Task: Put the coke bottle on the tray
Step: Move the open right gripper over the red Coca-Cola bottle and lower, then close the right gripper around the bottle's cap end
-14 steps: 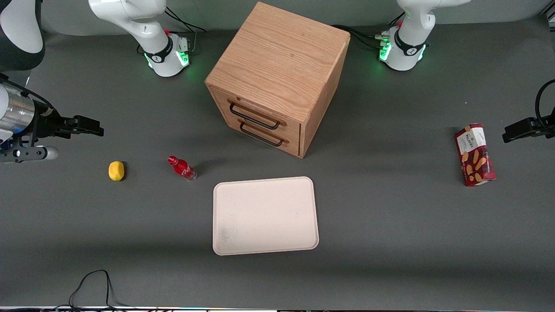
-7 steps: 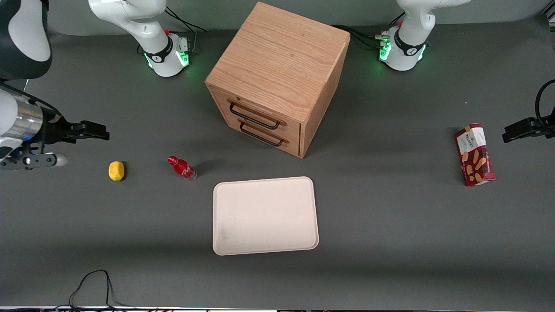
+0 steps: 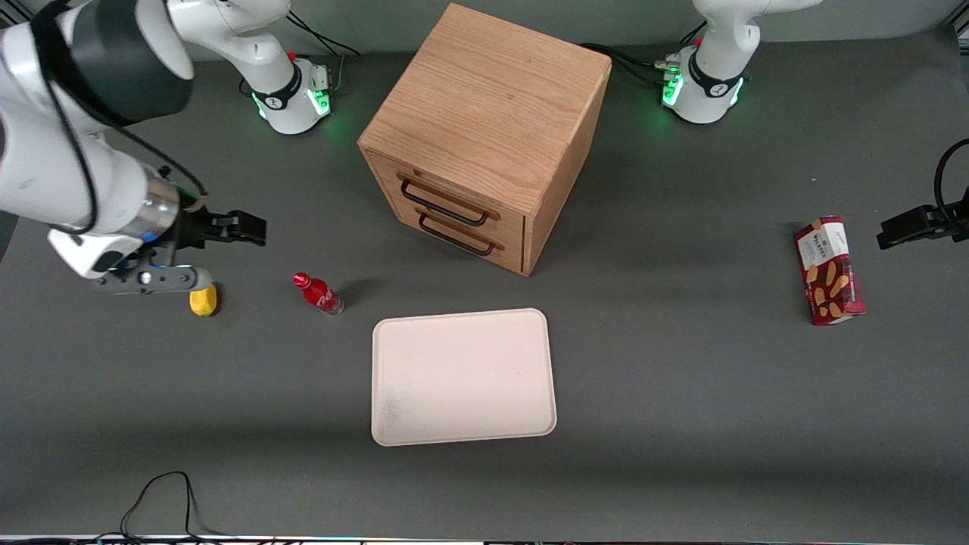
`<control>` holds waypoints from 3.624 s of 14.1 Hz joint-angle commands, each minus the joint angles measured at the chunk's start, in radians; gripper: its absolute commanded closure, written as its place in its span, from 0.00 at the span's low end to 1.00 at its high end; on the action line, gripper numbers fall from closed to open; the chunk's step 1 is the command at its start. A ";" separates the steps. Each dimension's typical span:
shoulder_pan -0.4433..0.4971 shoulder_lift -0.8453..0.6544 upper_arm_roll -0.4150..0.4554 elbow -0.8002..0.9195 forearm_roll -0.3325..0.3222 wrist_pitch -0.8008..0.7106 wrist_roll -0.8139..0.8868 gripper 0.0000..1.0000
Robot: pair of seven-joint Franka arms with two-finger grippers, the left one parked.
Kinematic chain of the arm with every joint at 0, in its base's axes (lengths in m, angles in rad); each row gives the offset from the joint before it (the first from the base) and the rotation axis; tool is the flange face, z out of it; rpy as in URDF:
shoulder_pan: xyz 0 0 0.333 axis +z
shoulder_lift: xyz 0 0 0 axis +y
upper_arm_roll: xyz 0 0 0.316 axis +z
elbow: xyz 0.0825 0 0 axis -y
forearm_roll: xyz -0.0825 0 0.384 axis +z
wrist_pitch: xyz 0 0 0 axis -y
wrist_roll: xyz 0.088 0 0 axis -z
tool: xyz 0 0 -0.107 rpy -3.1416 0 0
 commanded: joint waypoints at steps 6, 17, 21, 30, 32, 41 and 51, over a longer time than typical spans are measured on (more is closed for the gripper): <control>0.030 0.014 -0.007 0.048 0.005 -0.108 0.015 0.00; 0.026 -0.118 -0.047 -0.401 -0.021 0.252 -0.077 0.00; 0.029 -0.118 -0.047 -0.536 -0.021 0.416 -0.077 0.00; 0.046 -0.034 -0.044 -0.662 -0.035 0.676 -0.084 0.02; 0.046 -0.025 -0.044 -0.664 -0.035 0.691 -0.086 0.02; 0.047 -0.011 -0.042 -0.664 -0.043 0.702 -0.084 0.65; 0.046 -0.034 -0.041 -0.653 -0.043 0.664 -0.069 1.00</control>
